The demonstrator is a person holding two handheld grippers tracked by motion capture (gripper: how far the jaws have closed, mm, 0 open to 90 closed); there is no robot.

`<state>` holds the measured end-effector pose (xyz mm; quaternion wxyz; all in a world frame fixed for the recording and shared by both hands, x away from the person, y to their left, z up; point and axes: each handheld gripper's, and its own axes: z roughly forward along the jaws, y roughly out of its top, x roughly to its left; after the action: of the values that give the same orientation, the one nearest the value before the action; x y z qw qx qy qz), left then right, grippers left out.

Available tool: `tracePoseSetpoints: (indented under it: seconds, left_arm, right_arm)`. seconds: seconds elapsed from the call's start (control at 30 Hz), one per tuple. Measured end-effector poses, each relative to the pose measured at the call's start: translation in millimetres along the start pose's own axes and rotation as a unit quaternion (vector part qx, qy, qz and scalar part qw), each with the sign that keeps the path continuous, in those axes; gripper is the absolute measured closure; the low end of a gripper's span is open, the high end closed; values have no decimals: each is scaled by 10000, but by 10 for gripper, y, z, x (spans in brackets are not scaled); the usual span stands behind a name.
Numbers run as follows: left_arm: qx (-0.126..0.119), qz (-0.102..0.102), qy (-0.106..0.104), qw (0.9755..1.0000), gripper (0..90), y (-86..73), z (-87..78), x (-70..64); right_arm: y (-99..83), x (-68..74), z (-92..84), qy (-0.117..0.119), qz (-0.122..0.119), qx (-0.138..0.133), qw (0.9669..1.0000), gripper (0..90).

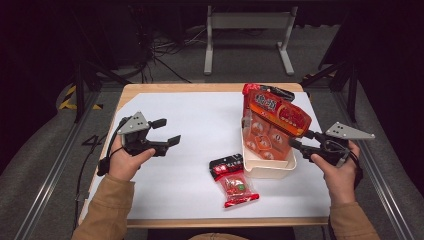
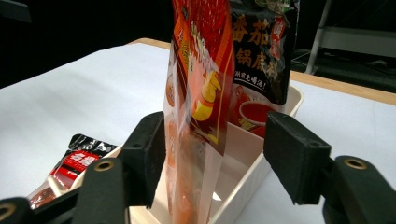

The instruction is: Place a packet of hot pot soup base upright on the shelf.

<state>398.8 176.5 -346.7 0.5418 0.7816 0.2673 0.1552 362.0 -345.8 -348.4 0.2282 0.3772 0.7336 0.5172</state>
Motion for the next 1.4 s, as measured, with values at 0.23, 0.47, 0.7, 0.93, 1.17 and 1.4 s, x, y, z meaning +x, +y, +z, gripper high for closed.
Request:
tracePoseSetpoints:
  seconds: [0.23, 0.47, 0.7, 0.93, 1.17, 1.4]
  left_arm:
    - [110, -10, -94, 9999, 216, -27, 72, -23]
    - [239, 41, -170, 9996, 210, -47, 144, -68]
    - [455, 48, -291, 9985, 206, -104, 269, -127]
    - [552, 77, -397, 9977, 203, -132, 367, -197]
    - [606, 75, -499, 9969, 203, -171, 463, -249]
    - [632, 30, -650, 9959, 206, -213, 578, -299]
  right_arm:
    - [-7, -41, -170, -144, -173, 107, 9997, 350]
    - [-53, -117, -285, -416, -144, 144, 9989, 332]
    - [-121, -210, -314, -625, -126, 237, 9977, 326]
    - [-188, -312, -307, -732, -118, 311, 9968, 326]
    - [-244, -384, -283, -746, -70, 313, 9967, 319]
    - [-287, -422, -252, -783, -41, 349, 9963, 317]
